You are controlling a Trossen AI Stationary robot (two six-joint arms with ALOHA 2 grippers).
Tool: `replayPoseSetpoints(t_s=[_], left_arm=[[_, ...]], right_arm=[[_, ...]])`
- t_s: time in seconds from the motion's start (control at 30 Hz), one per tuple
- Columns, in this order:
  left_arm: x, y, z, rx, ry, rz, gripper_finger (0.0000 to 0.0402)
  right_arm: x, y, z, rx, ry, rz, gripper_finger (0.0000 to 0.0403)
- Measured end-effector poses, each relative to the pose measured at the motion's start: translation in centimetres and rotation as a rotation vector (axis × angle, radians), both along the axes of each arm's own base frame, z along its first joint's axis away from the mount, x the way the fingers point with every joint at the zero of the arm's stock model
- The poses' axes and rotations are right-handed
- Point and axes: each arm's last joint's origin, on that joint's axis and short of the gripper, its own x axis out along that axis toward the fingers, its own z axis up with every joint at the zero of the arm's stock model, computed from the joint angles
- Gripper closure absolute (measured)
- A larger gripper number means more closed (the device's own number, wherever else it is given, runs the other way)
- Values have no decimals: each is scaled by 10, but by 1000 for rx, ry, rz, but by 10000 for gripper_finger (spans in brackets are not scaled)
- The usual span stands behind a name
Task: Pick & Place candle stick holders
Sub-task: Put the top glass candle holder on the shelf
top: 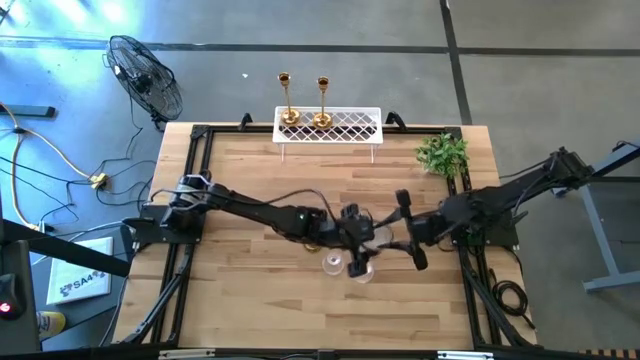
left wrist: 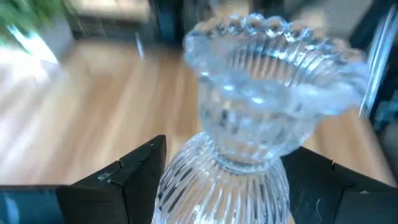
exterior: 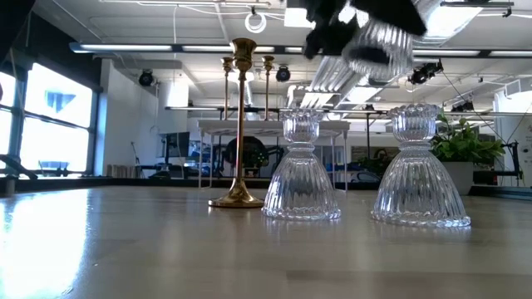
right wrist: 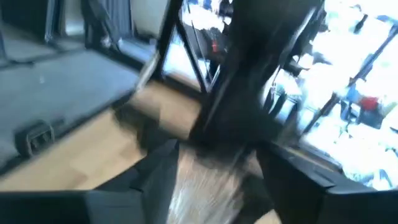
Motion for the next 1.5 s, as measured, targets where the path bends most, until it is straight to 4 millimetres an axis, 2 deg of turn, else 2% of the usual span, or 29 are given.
replayPoseSetpoints(t_s=[0.1,0.23,0.47,0.6,1.03,1.27,1.4,1.5], left_arm=[[-1,-1,-11,17,65,-10,141],[-2,2,-1,26,26,39,159],[-1,4,-2,66,25,63,197],[-2,5,-3,110,33,96,254],[-4,9,-2,218,56,132,256],[-17,15,21,286,47,177,257],[-32,23,51,332,40,205,257],[-47,37,82,352,12,234,257]], right_arm=[[-2,4,9,6,-78,-5,163],[-10,9,14,-27,-132,-7,158],[-28,15,24,-18,-185,6,160],[-39,18,30,5,-215,25,159],[-55,31,30,-2,-211,21,166],[-60,36,30,-1,-209,35,178],[-61,38,30,0,-208,49,190],[-62,39,30,1,-208,48,200]])
